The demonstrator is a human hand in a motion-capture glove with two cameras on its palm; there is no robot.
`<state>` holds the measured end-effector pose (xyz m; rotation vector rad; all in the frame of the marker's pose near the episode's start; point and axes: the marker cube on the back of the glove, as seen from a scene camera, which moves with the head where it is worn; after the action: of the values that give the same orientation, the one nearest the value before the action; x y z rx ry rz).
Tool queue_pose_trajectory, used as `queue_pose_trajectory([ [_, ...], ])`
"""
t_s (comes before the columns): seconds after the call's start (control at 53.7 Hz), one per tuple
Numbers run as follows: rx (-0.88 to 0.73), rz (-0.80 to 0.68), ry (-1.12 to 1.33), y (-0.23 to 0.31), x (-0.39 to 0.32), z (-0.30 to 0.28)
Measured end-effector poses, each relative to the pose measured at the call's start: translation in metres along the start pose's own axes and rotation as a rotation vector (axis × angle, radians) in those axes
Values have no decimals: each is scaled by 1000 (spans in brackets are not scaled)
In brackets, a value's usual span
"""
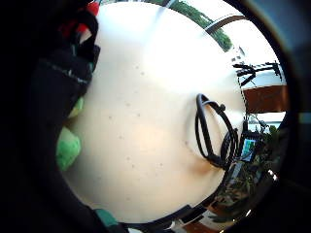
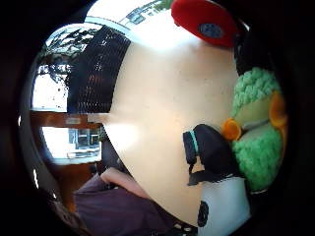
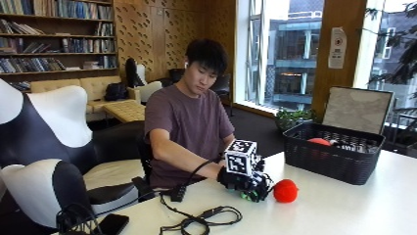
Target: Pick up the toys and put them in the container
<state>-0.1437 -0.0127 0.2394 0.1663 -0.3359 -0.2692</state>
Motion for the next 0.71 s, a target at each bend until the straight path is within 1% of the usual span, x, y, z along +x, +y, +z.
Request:
queue_pose_trajectory([
  [0.13, 85, 20, -28, -13, -2, 5],
  [0.224, 122, 17, 13, -22, -5, 3],
  [0.279, 93, 19, 45, -26, -9, 2],
  [0.391, -23, 26, 31, -35, -22, -12],
  [0.522, -45, 49, 46, -46, -44, -52],
  [0.708, 33, 54, 77, -65, -73, -151],
])
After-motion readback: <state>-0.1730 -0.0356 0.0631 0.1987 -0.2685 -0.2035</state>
